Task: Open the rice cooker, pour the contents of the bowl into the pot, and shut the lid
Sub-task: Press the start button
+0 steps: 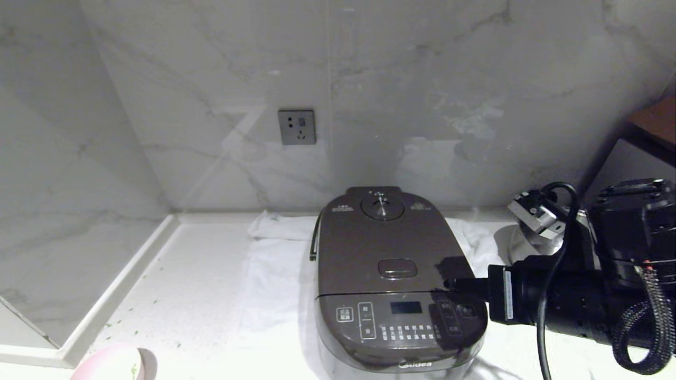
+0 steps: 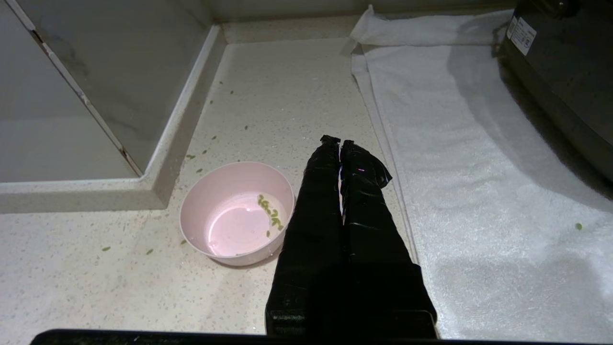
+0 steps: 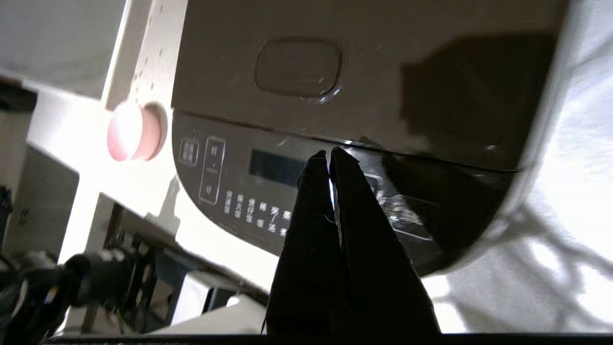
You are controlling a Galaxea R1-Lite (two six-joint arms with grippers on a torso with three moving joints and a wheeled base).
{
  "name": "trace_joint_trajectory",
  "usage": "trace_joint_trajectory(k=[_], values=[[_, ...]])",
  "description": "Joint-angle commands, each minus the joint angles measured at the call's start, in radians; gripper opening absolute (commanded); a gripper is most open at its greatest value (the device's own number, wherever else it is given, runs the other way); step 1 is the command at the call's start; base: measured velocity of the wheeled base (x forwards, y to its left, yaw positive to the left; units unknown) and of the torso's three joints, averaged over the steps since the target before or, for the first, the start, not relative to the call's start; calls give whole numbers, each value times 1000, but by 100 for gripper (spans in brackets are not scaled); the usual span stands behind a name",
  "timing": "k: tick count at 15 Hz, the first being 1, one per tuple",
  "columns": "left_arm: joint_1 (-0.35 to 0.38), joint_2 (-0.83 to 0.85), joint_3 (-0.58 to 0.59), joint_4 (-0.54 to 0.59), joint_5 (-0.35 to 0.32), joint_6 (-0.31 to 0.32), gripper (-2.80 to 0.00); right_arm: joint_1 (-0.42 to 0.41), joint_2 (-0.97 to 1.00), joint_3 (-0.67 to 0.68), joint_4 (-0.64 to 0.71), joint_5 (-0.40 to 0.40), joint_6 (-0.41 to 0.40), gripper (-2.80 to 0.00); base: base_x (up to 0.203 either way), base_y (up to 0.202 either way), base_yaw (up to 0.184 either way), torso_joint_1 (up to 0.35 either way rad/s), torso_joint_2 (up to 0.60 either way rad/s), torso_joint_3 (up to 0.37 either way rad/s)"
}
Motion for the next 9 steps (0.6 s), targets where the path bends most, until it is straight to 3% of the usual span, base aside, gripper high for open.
trace_joint_trajectory(k=[1,5,9], values=[[1,2,0,1,0,1,-280,0,66,-1,-1,10,4,-280,0,0,0,0,0,0],[1,1,0,3,-1,1,-280,1,117,-3,-54,11,7,-280,0,0,0,0,0,0],[1,2,0,3,-1,2,-280,1,47,5,-23,1,5,-280,0,0,0,0,0,0]])
